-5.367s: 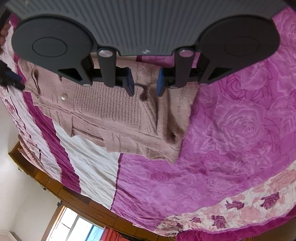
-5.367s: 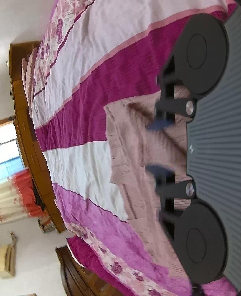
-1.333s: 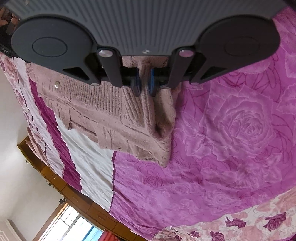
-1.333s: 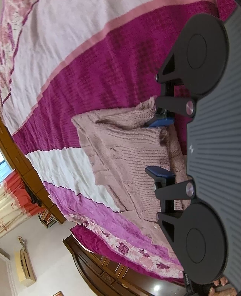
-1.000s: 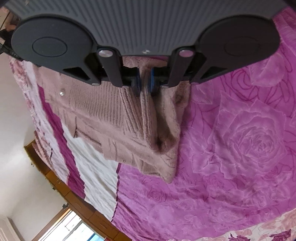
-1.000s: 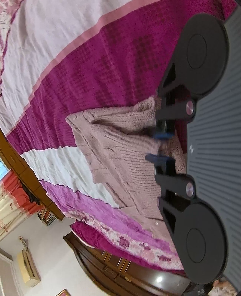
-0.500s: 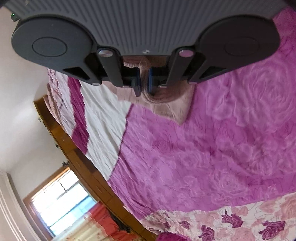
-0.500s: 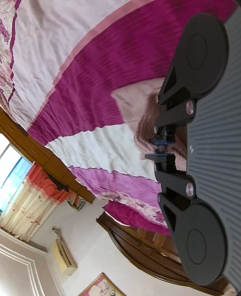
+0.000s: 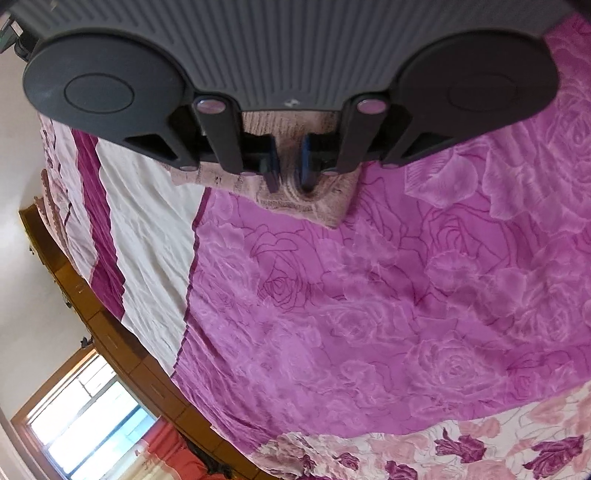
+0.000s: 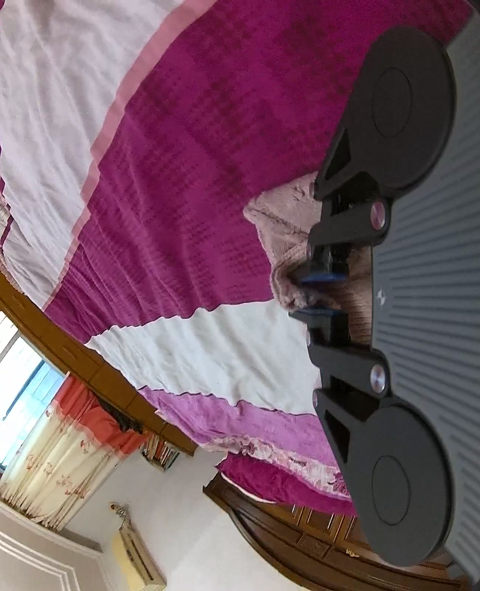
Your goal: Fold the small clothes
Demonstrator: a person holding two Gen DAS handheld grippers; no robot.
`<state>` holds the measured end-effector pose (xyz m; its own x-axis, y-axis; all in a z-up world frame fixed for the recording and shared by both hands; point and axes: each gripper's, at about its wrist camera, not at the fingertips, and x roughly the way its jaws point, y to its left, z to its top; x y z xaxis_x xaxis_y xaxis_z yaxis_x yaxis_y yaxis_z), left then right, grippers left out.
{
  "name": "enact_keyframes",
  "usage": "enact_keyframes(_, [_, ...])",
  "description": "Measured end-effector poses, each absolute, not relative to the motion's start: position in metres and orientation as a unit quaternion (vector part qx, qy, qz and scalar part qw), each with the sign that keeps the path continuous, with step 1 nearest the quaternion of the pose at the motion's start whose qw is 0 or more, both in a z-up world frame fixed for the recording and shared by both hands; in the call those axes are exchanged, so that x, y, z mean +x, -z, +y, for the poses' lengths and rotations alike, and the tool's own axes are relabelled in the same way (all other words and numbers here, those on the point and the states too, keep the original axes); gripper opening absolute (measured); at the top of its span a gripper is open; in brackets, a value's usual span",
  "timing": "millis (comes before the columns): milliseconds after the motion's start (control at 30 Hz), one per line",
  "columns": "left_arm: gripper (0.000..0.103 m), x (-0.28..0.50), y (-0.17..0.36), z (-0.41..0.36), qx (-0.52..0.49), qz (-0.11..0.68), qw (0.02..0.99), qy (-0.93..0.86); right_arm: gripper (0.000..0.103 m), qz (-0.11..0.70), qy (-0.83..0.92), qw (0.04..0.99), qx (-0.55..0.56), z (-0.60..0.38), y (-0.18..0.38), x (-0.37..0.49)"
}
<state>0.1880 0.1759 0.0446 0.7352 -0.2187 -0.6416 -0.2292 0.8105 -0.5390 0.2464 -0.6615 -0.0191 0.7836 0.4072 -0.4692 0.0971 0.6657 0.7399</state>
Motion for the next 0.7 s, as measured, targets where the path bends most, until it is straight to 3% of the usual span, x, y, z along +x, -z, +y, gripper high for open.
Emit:
enact_keyframes(133, [0.03,0.185,-0.053,0.177,-0.295,0.356,0.887,-0.001,0.05,0.298,-0.088,0.867,0.389,-0.663,0.012,0.239])
enact_keyframes(200, [0.039,0.183,-0.06,0.176,-0.282,0.347,0.894,-0.006,0.053,0.288,-0.083,0.876,0.378,-0.665,0.006,0.235])
enact_keyframes(467, [0.04,0.175,-0.073,0.166,-0.23,0.348,0.909,0.002,0.053,0.29,-0.096,0.898,0.318,-0.654,-0.005,0.21])
enact_keyframes(700, [0.04,0.178,-0.05,0.147,-0.186,0.381,0.905,0.007,0.053,0.314,-0.103,0.919,0.213,-0.622,-0.005,0.207])
